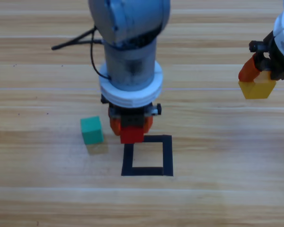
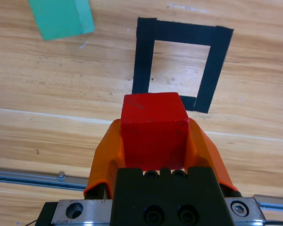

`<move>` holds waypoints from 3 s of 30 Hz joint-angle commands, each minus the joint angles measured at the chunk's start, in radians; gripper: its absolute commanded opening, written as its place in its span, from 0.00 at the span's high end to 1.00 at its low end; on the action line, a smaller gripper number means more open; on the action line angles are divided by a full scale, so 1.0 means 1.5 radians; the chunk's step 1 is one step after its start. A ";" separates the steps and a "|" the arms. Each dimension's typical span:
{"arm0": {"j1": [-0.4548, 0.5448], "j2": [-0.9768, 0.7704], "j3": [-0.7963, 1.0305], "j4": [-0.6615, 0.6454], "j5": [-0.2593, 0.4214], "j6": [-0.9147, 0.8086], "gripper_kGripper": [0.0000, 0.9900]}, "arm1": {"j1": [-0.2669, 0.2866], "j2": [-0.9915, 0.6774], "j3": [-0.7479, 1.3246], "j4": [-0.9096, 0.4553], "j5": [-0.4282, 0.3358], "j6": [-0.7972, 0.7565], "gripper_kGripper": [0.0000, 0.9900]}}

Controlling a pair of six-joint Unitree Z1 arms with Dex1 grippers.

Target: Stack the blocks in the rectangular block: red at the bottom, yellow in the middle, green on top

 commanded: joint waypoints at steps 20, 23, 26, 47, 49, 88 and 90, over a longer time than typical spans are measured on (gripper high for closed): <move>-0.004 0.101 -0.055 -0.033 -0.072 0.099 1.00 | 0.018 0.041 0.012 0.011 -0.010 -0.008 0.93; 0.002 0.102 -0.042 -0.044 -0.072 0.105 1.00 | 0.018 0.041 0.013 0.011 -0.010 -0.007 0.93; 0.006 0.103 -0.022 -0.060 -0.072 0.112 1.00 | 0.018 0.041 0.013 0.011 -0.010 -0.007 0.93; 0.018 0.102 0.068 -0.140 -0.072 0.110 1.00 | 0.018 0.040 0.015 0.011 -0.010 -0.008 0.93; 0.018 0.102 0.068 -0.140 -0.072 0.104 1.00 | 0.018 0.040 0.015 0.011 -0.011 -0.008 0.93; 0.032 0.123 0.072 -0.167 -0.069 0.085 1.00 | 0.018 0.040 0.017 0.011 -0.013 -0.008 0.93; 0.033 0.123 0.072 -0.167 -0.069 0.087 1.00 | 0.018 0.040 0.017 0.010 -0.013 -0.008 0.93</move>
